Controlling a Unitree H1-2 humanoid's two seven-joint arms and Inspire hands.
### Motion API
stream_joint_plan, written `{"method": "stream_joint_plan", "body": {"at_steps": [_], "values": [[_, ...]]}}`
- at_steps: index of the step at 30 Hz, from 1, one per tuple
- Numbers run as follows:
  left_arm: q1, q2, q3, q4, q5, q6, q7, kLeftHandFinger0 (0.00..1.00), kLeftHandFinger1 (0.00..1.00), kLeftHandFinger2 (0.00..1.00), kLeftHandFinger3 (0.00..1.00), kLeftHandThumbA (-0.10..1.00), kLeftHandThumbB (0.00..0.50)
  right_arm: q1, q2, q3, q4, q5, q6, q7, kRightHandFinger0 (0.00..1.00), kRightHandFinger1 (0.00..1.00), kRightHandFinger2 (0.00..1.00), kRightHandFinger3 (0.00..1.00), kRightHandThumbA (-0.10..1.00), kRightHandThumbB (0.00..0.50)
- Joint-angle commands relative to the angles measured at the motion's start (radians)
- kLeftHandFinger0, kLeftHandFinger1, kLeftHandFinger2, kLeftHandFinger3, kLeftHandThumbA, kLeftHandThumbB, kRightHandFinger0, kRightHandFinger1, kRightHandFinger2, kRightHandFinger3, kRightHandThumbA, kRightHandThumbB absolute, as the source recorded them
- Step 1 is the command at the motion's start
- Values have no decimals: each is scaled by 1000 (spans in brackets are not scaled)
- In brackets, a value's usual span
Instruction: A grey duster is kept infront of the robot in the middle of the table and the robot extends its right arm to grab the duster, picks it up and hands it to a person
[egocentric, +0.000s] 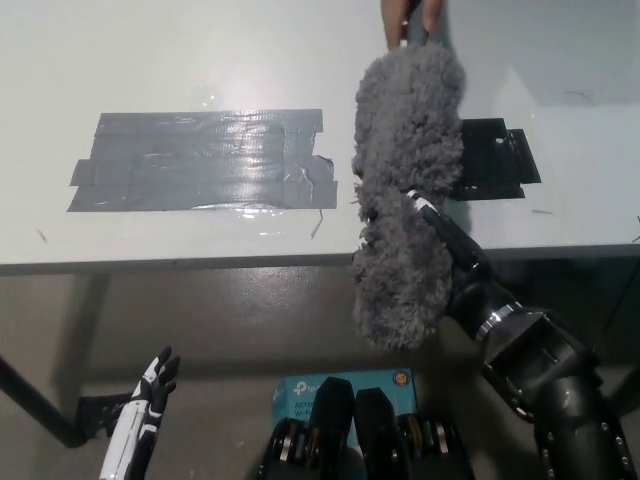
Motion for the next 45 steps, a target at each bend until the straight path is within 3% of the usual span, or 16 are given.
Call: {"method": "stream_joint_plan", "body": {"at_steps": [1, 5, 10, 11, 12, 13, 14, 15, 17, 21, 24, 30, 35, 39, 41, 45], "values": [[-20, 20, 4, -46, 18, -40, 7, 1000, 1000, 1000, 1000, 1000, 375, -80, -8, 39, -92, 214, 1, -64, 0, 374, 846, 1000, -100, 105], [-22, 19, 6, -52, 16, -38, 3, 1000, 1000, 1000, 1000, 997, 376, -80, -8, 55, -102, 218, 1, -93, 0, 381, 832, 1000, -100, 90], [-23, 20, 7, -60, 8, -29, -5, 1000, 1000, 1000, 1000, 984, 369, -84, -28, 79, -105, 226, 1, -82, 0, 373, 876, 1000, -100, 122], [-26, 21, 7, -59, 10, -27, -5, 1000, 1000, 1000, 1000, 988, 371, -83, -37, 87, -102, 213, 1, -54, 373, 779, 1000, 1000, 167, 310], [-29, 21, 7, -58, 13, -27, -4, 1000, 1000, 1000, 1000, 989, 371, -82, -41, 89, -100, 207, 1, -37, 351, 835, 1000, 1000, 218, 273], [-30, 22, 6, -57, 15, -27, -4, 1000, 1000, 1000, 1000, 990, 370, -76, -44, 94, -99, 198, 1, 9, 742, 1000, 1000, 1000, 406, 321], [-28, 23, 5, -62, 18, -26, -5, 1000, 1000, 1000, 1000, 994, 365, -62, -47, 100, -102, 163, 1, 86, 1000, 1000, 1000, 1000, 538, 396], [-27, 24, 5, -62, 21, -27, -5, 1000, 1000, 1000, 1000, 1000, 360, -57, -46, 101, -104, 154, 1, 103, 1000, 1000, 1000, 1000, 560, 446], [-30, 27, 1, -56, 30, -39, -1, 1000, 1000, 1000, 1000, 1000, 353, -47, -44, 100, -106, 122, 1, 138, 1000, 1000, 1000, 1000, 657, 487], [-33, 28, 2, -55, 26, -33, -6, 1000, 1000, 1000, 1000, 1000, 367, -32, -41, 89, -111, 85, 1, 187, 1000, 1000, 1000, 1000, 753, 499], [-38, 26, 2, -47, 28, -37, -4, 1000, 1000, 1000, 1000, 1000, 366, -17, -52, 87, -130, 43, 1, 211, 1000, 1000, 1000, 1000, 789, 500], [-42, 24, 7, -56, 27, -16, -1, 1000, 1000, 1000, 1000, 1000, 378, 59, -126, 124, -300, -248, -74, 213, 1000, 1000, 1000, 1000, 925, 476], [-49, 27, 7, -45, 9, -22, -13, 1000, 1000, 1000, 1000, 1000, 382, 152, -160, 103, -402, -365, -136, 216, 1000, 1000, 1000, 1000, 934, 487], [-52, 29, 9, -44, 15, -23, -8, 1000, 1000, 1000, 1000, 1000, 377, 239, -207, 91, -455, -492, -200, 237, 1000, 1000, 1000, 1000, 983, 459], [-49, 26, 13, -49, 7, -12, -7, 1000, 1000, 1000, 1000, 994, 382, 301, -239, 102, -454, -672, -268, 211, 1000, 1000, 1000, 1000, 947, 464], [-46, 21, 13, -44, 5, -19, -5, 1000, 1000, 1000, 1000, 981, 373, 358, -297, 125, -393, -846, -342, 202, 1000, 1000, 1000, 1000, 941, 457]]}}
